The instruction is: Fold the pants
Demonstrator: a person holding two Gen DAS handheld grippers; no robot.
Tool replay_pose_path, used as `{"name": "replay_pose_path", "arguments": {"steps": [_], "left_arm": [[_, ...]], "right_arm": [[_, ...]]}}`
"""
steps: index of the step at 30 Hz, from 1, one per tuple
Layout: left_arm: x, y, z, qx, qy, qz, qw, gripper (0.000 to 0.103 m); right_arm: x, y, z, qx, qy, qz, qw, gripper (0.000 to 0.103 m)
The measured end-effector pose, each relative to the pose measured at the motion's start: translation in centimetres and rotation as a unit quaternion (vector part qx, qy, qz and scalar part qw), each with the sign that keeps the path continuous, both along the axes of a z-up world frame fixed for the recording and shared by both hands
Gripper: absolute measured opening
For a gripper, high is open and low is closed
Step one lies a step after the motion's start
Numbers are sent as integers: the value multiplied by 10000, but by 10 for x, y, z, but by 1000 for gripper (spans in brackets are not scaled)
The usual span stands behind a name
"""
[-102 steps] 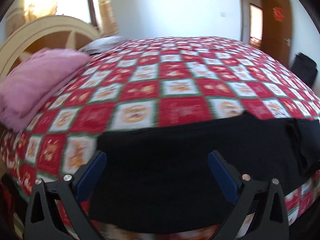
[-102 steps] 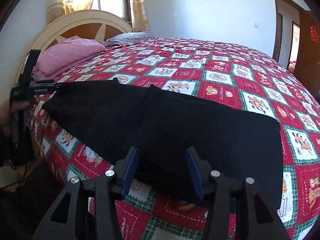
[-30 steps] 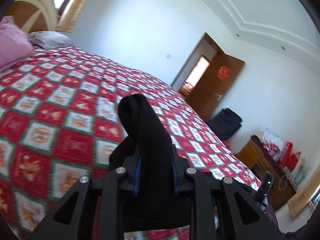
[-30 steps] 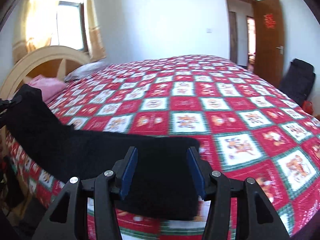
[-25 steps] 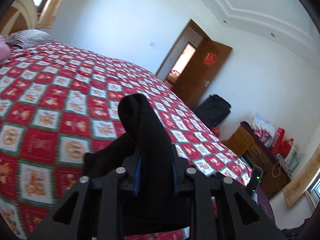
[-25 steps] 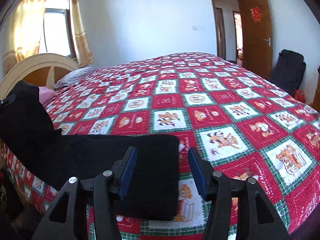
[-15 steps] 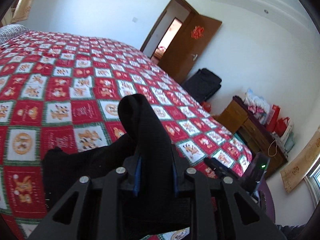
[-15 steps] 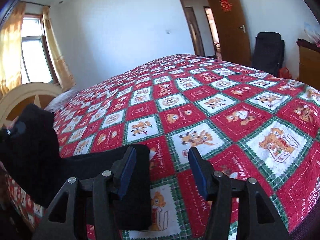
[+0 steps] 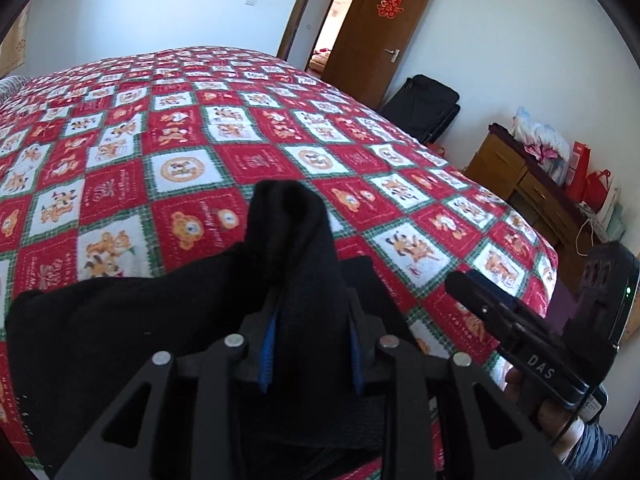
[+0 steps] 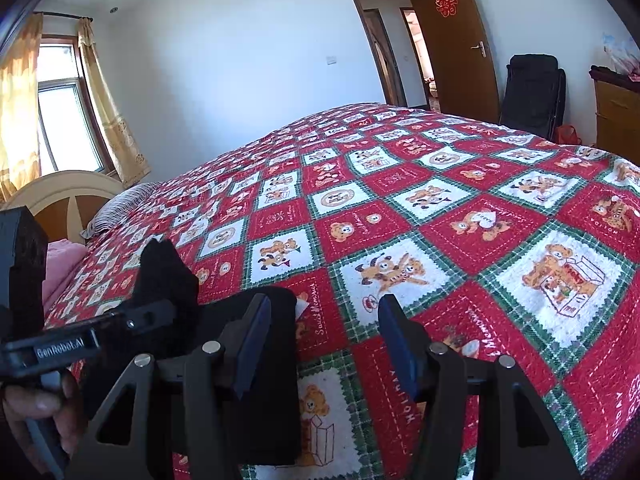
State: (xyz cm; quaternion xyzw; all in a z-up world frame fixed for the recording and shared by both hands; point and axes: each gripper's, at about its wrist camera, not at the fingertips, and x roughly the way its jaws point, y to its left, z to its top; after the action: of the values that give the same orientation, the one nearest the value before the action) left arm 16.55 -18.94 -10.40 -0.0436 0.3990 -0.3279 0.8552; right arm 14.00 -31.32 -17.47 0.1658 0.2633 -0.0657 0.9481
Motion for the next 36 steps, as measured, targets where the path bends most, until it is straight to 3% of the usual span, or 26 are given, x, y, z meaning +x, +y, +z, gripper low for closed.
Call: {"name": "replay_pose_path", "arguments": {"steps": [4, 8, 9, 13, 17, 22, 23, 24, 25, 36], "left_arm": [[-17, -11, 9, -163, -72, -336, 9993, 31], [-31, 0, 24, -283, -341, -348, 9984, 54], [-33, 8, 26, -292, -445, -270, 9982, 61], [-33, 43, 25, -31, -775, 223, 9967, 67], [-34, 76, 13, 559, -1192, 843, 9877, 79], [-21, 114, -8, 453, -830, 1336, 9865, 80], [-19, 117, -12, 429, -760, 1392, 9864, 80], [-16, 119, -15, 419, -719, 1436, 9861, 80], [-14, 120, -18, 418, -684, 1459, 9860, 80], [-15, 116, -34, 505, -605, 1346, 9878, 81]], "right_arm": [[1, -11, -2, 145, 33, -149, 9998, 58], [0, -17, -2, 214, 10, -212, 9995, 58], [-1, -17, -1, 230, -16, -184, 9996, 58], [0, -4, 2, 523, -98, 431, 9977, 59], [3, 23, 8, 846, -72, 1131, 9900, 68], [14, 54, 5, 501, 442, 1293, 9894, 68], [17, 54, -1, 599, 580, 1322, 9877, 58], [19, 54, -5, 638, 683, 1331, 9867, 25], [19, 53, -8, 601, 802, 1310, 9863, 17], [2, 27, -17, 817, 848, 1082, 9871, 15]]}}
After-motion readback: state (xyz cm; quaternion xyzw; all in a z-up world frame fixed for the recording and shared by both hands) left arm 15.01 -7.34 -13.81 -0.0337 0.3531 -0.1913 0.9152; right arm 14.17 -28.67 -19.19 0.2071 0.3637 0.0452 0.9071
